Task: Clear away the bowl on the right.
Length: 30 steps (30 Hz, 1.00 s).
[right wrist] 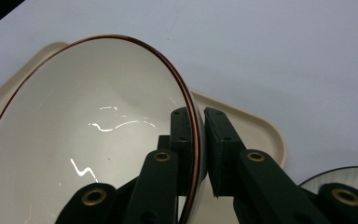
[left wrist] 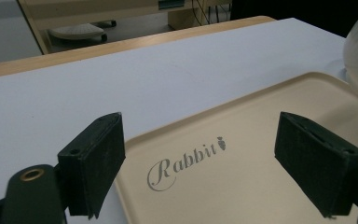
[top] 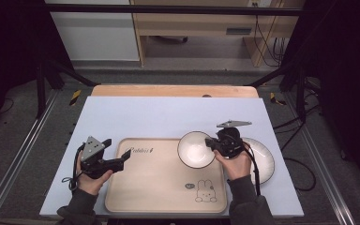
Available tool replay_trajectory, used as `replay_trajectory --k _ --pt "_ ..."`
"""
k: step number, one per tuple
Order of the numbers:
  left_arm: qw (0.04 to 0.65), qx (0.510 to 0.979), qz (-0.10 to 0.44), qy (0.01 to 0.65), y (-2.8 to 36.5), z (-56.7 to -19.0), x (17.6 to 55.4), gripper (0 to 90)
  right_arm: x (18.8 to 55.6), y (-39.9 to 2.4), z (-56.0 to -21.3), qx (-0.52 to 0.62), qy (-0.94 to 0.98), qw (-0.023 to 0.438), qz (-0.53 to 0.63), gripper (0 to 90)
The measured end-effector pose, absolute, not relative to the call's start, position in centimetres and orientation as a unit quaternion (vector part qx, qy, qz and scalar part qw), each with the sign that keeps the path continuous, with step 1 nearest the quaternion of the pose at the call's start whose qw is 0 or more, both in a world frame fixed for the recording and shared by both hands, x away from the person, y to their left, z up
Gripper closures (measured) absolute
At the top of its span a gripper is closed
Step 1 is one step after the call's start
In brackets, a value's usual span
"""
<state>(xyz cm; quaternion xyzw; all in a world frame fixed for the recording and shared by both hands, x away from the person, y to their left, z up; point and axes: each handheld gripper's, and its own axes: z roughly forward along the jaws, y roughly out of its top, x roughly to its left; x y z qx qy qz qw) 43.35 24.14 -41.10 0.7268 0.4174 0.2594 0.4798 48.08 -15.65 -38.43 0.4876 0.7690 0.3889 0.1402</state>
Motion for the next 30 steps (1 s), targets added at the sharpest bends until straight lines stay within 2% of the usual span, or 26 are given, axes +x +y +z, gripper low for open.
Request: replay_trajectory --k 30 --pt "0.480 0.727 0.257 0.418 24.1 -41.2 43.4 15.6 51.0 -12.3 -41.5 0.500 0.772 0.121 0.375 82.1"
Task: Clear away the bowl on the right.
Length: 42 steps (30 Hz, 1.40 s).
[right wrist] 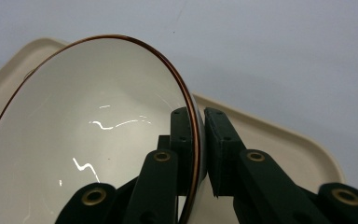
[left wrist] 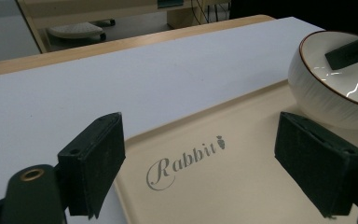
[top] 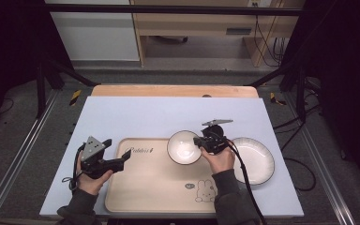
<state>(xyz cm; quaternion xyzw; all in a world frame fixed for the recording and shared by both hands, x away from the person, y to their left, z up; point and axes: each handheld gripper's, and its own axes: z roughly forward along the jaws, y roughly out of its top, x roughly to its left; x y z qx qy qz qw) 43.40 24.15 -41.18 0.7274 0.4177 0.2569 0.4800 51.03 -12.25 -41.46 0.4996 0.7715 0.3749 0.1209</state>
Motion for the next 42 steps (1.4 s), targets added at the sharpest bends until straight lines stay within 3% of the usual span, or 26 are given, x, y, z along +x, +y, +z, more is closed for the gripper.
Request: replay_trajectory --k 42 --pt "0.479 0.728 0.257 0.418 24.2 -41.2 43.4 15.6 52.1 -10.7 -44.1 0.508 0.784 0.099 0.343 82.4"
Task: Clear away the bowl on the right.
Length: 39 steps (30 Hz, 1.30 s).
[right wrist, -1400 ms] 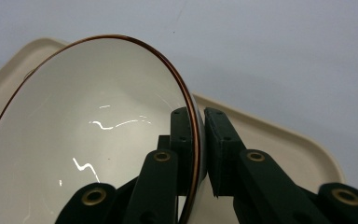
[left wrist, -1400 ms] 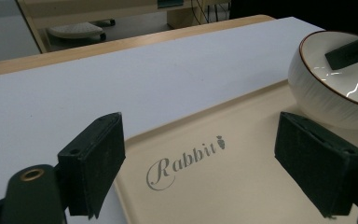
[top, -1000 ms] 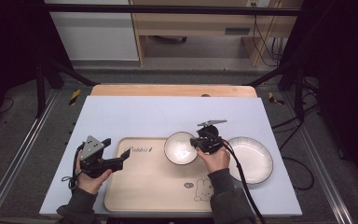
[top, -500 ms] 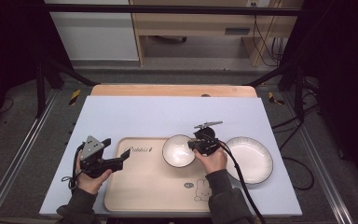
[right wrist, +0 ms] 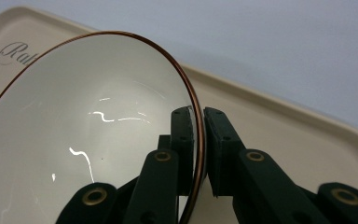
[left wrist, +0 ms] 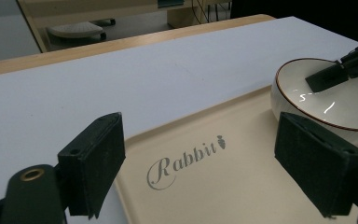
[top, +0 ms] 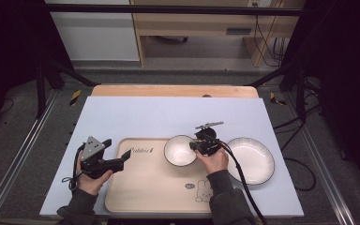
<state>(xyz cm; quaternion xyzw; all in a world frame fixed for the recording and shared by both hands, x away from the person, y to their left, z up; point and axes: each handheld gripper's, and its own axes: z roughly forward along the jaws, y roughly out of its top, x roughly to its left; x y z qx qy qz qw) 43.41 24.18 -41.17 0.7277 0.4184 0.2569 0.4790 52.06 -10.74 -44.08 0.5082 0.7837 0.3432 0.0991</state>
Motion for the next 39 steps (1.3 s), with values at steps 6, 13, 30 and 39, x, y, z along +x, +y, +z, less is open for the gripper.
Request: replay_trajectory --k 6,13,30,39 --pt "0.478 0.729 0.257 0.418 24.2 -41.2 43.4 15.6 52.2 -10.8 -44.3 0.512 0.784 0.097 0.338 82.4" --pt "0.477 0.729 0.256 0.418 24.2 -41.2 43.4 15.6 52.3 -10.8 -44.5 0.511 0.787 0.102 0.331 81.9" --pt "0.478 0.730 0.256 0.418 24.2 -41.2 43.4 15.5 51.7 -11.1 -43.4 0.478 0.792 0.138 0.353 64.4" --pt "0.479 0.729 0.256 0.418 24.3 -41.1 43.4 15.2 50.2 -12.2 -41.6 0.452 0.776 0.196 0.395 31.1"
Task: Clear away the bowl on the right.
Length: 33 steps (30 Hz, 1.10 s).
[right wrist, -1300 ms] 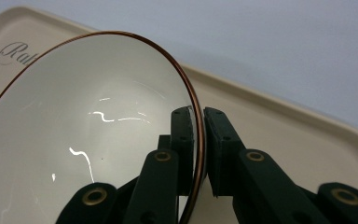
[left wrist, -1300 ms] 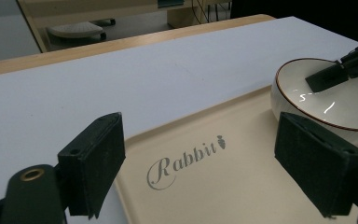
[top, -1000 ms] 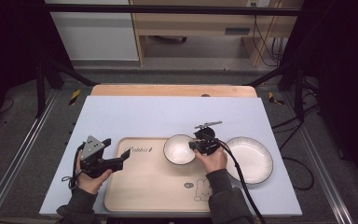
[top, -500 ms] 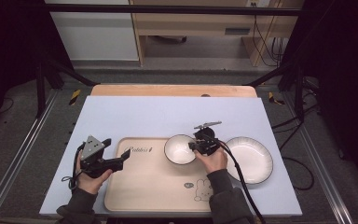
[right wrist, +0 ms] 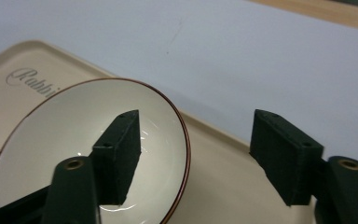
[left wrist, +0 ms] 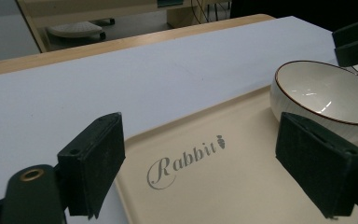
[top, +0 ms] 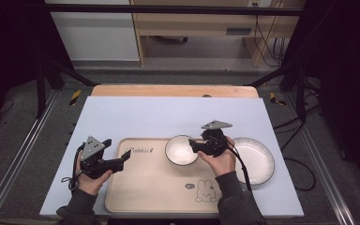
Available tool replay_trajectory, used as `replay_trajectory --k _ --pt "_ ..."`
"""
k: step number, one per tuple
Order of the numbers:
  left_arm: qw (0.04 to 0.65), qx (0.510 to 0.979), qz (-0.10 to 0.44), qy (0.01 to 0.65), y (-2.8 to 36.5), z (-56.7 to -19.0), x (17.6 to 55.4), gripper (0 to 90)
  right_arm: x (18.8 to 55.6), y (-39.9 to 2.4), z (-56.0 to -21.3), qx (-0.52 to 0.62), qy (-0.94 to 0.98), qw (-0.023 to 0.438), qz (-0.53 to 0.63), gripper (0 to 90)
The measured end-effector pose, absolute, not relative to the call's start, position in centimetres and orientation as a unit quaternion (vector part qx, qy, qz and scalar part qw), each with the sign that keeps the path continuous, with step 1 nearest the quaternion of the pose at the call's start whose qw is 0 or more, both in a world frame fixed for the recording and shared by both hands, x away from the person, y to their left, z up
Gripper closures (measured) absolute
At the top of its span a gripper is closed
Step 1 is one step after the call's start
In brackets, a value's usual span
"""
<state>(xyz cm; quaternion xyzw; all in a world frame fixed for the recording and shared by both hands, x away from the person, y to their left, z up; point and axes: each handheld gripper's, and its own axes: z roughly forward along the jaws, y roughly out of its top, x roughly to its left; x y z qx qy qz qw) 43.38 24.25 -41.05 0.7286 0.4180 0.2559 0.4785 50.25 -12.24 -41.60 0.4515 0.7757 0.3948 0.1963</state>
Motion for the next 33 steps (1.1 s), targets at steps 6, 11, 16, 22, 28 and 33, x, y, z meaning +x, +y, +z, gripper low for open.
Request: replay_trajectory --k 6,11,16,22,28,33 --pt "0.478 0.729 0.255 0.419 24.3 -41.0 43.4 14.8 48.9 -13.8 -41.0 0.444 0.758 0.214 0.427 19.0" --pt "0.478 0.729 0.255 0.419 24.3 -41.1 43.4 14.4 47.8 -15.1 -40.7 0.439 0.745 0.211 0.456 15.1" --pt "0.478 0.729 0.254 0.420 24.4 -41.2 43.5 14.0 46.6 -16.3 -40.5 0.431 0.730 0.222 0.481 13.5" --pt "0.476 0.730 0.252 0.421 24.5 -41.3 43.6 13.5 45.4 -17.8 -40.8 0.428 0.720 0.243 0.488 12.4" --pt "0.471 0.733 0.252 0.421 24.6 -41.4 43.6 13.2 44.7 -19.1 -41.4 0.430 0.717 0.253 0.487 11.7" --pt "0.468 0.735 0.252 0.421 24.7 -41.6 43.7 13.4 44.0 -20.0 -41.9 0.431 0.716 0.261 0.483 11.6"
